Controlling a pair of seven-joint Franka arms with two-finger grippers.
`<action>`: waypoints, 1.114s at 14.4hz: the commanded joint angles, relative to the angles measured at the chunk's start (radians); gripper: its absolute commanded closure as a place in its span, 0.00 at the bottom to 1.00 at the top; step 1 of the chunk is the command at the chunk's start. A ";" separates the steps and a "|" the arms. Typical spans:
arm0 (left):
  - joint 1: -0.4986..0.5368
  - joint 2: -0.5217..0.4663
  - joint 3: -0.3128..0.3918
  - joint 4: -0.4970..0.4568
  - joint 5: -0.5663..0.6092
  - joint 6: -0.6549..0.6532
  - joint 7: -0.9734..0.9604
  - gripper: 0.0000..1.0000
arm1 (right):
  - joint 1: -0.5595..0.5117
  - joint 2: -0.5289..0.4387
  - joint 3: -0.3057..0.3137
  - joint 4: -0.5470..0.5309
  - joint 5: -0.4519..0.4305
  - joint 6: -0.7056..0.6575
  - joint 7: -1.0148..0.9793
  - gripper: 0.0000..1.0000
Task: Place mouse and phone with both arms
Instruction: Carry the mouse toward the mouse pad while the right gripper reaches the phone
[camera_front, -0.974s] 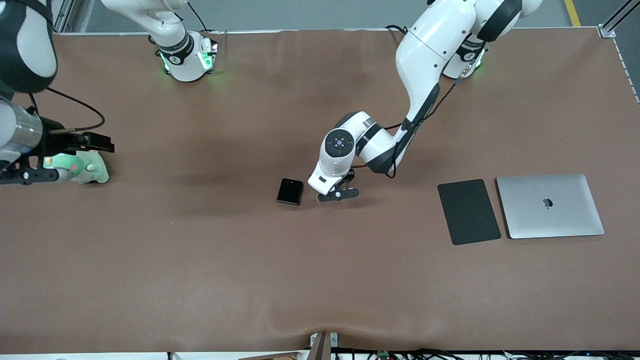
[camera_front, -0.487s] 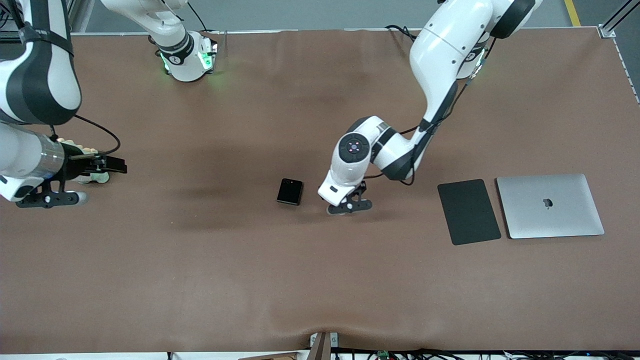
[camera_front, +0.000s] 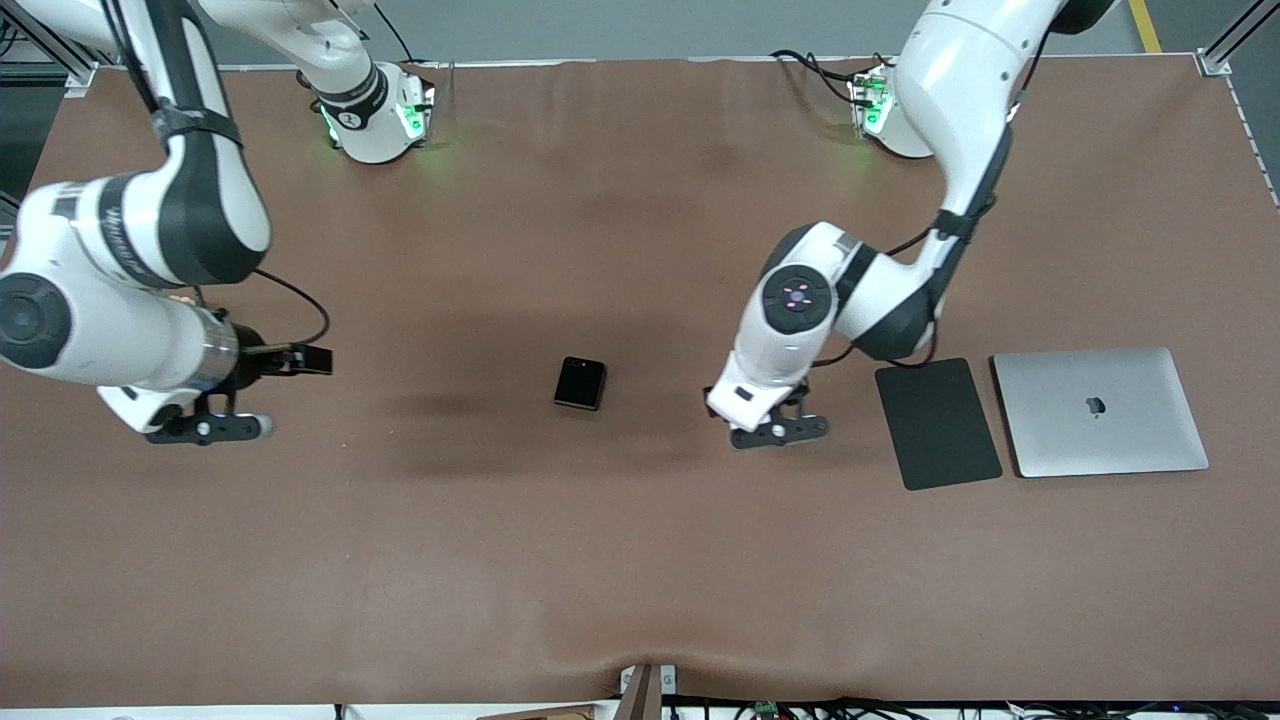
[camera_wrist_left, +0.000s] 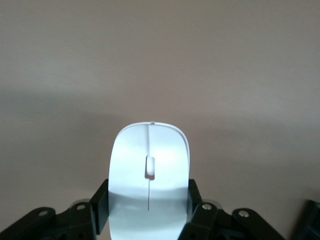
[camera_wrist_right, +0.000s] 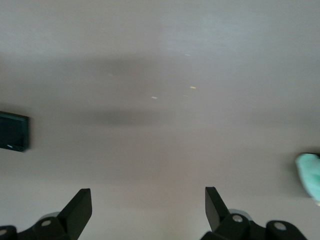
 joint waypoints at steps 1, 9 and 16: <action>0.095 -0.072 -0.009 -0.095 0.019 0.001 0.077 0.61 | 0.071 0.041 -0.007 0.015 0.033 0.030 0.090 0.00; 0.322 -0.112 -0.020 -0.210 0.040 0.029 0.279 0.60 | 0.222 0.140 -0.007 0.014 0.033 0.168 0.306 0.00; 0.458 -0.086 -0.018 -0.354 0.040 0.256 0.465 0.61 | 0.313 0.269 -0.007 0.014 0.054 0.360 0.438 0.00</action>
